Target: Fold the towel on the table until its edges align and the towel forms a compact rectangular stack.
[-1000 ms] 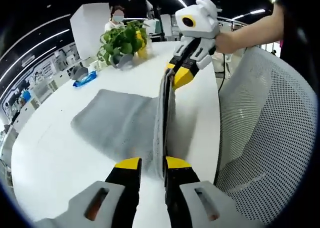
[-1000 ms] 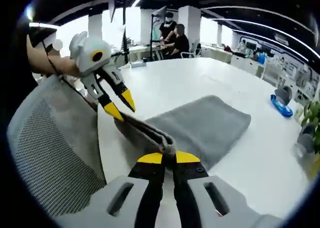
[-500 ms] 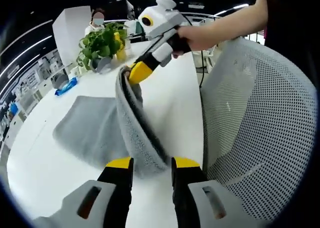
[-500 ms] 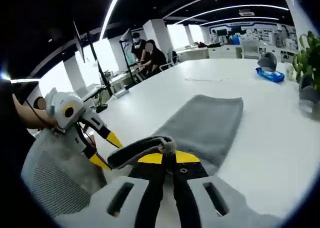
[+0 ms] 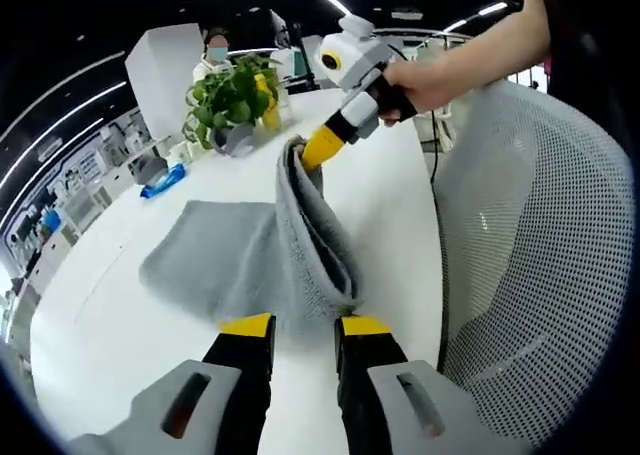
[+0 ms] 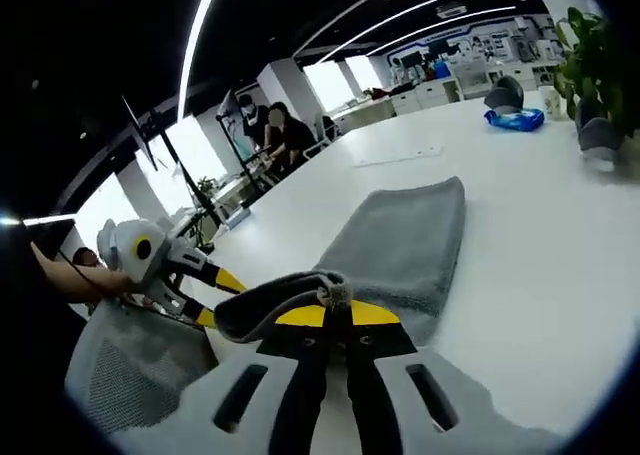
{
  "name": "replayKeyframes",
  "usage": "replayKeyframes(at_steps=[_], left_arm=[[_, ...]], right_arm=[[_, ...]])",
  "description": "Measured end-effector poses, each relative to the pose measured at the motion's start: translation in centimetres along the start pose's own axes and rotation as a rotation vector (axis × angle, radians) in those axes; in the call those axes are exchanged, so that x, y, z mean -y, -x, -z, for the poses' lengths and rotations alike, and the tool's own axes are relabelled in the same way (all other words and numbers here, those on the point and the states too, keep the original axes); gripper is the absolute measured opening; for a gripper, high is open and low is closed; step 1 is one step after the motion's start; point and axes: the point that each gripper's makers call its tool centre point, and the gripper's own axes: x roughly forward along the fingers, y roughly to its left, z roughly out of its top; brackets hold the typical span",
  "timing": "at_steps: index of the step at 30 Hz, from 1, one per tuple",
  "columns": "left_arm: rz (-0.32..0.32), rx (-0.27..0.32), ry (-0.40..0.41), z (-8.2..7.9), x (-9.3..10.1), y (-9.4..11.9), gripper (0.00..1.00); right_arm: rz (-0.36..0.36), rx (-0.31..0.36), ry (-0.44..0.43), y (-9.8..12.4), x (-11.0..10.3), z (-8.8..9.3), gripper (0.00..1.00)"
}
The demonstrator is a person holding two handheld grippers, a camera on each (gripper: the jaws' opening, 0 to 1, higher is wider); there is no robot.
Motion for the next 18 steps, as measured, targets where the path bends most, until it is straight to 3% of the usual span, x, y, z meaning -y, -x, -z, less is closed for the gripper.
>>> replayKeyframes(at_steps=[5,10,18], left_arm=[[-0.021,0.038,0.039,-0.6,-0.7,0.3,0.22],[-0.02,0.149,0.117,-2.4,-1.3,1.0,0.15],[-0.065,0.122,0.126,-1.7,-2.4,1.0,0.11]], right_arm=[[0.0,0.015,-0.016,0.3,0.1,-0.2,0.03],[0.0,0.032,-0.042,0.5,0.3,-0.4,0.03],[-0.002,0.029,-0.04,0.3,0.1,-0.3,0.03]])
